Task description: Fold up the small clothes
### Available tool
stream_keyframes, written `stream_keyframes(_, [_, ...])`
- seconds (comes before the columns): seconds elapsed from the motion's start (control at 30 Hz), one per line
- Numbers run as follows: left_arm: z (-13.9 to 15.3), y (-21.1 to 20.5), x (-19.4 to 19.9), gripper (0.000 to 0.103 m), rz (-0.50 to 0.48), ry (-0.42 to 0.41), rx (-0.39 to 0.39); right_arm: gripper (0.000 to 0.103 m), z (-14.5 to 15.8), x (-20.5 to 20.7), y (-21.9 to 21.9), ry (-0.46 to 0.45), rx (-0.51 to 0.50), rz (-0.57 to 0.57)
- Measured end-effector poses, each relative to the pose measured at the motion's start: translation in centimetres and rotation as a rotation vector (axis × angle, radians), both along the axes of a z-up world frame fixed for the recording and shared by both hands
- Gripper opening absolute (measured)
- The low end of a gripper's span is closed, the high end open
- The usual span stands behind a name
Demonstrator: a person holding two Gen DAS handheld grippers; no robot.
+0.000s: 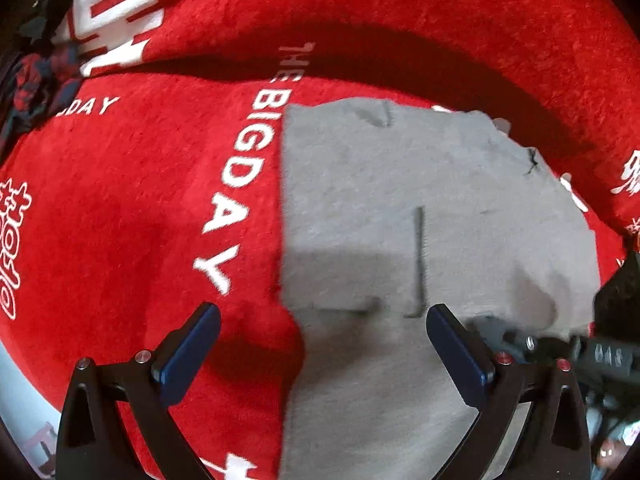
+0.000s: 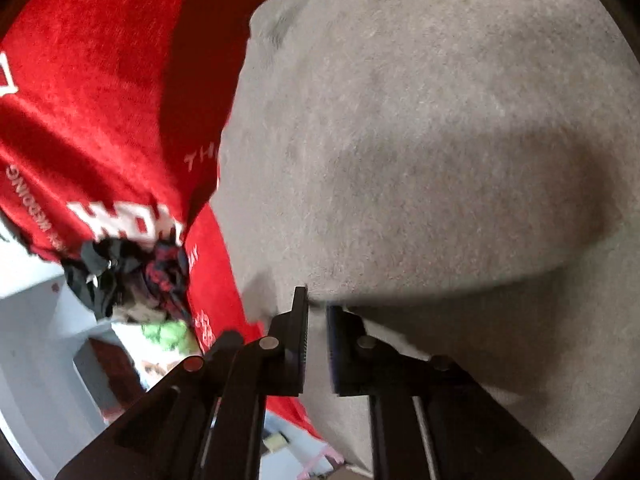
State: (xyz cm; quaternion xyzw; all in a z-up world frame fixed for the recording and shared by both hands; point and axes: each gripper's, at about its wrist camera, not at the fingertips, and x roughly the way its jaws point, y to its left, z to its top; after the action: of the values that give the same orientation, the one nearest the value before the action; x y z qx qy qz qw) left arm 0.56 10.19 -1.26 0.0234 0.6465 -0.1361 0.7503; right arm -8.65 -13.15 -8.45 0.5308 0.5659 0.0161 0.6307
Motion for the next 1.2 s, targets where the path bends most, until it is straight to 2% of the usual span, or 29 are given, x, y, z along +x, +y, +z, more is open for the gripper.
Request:
stream_keyframes(0.13, [0.7,-2.4,0.2,0.103,-0.055,-0.030,-0.004,0.013,3.9,-1.2,-2.0,-0.054,-0.174,0.123])
stream_keyframes(0.27, [0.6,-5.1,0.8,0.103,-0.089,-0.044,-0.016,0.013,6.4,-3.3,-7.9,-0.021,-0.382,0.066])
stream_keyframes(0.4, [-1.9,-7.2,1.1,0.103,-0.103,-0.017,0.047,0.013,6.5,-5.1,-13.7,0.040,-0.517,-0.013])
stream_keyframes(0.5, [-3.6,-7.3,0.9,0.103,-0.112,0.002,0.101,0.013,5.1,-6.0,-16.0,0.121,-0.585,-0.010])
stream_keyframes(0.53, [-3.5,-7.1,0.8,0.103,-0.115,-0.014,0.094,0.005,4.5,-6.7,-16.8,0.131,-0.578,-0.022])
stream_keyframes(0.6, [-3.2,-7.0,0.7,0.103,-0.126,-0.015,0.112,0.005,4.5,-7.8,-17.9,0.102,-0.535,-0.053])
stream_keyframes(0.67, [-2.8,-6.9,0.7,0.103,-0.128,-0.009,0.128,0.006,5.1,-8.3,-18.0,0.106,-0.556,-0.051])
stream_keyframes(0.7, [-2.5,-6.8,0.7,0.103,-0.127,-0.002,0.130,0.010,5.3,-8.6,-18.1,0.101,-0.547,-0.056])
stream_keyframes(0.87, [-0.7,-7.2,0.1,0.103,-0.135,-0.002,0.134,0.013,6.5,-9.9,-18.0,0.095,-0.480,-0.066])
stream_keyframes(0.97, [0.2,-7.7,-0.7,0.103,-0.145,0.001,0.134,0.027,6.9,-10.9,-17.9,0.091,-0.436,-0.054])
stream_keyframes(1.0, [0.4,-7.9,-1.0,0.103,-0.148,0.004,0.137,0.035,7.0,-11.5,-17.9,0.088,-0.427,-0.046])
stream_keyframes(1.2, [1.4,-8.5,-3.6,0.103,-0.146,0.025,0.146,0.036,7.4,-13.6,-17.2,0.086,-0.372,-0.020])
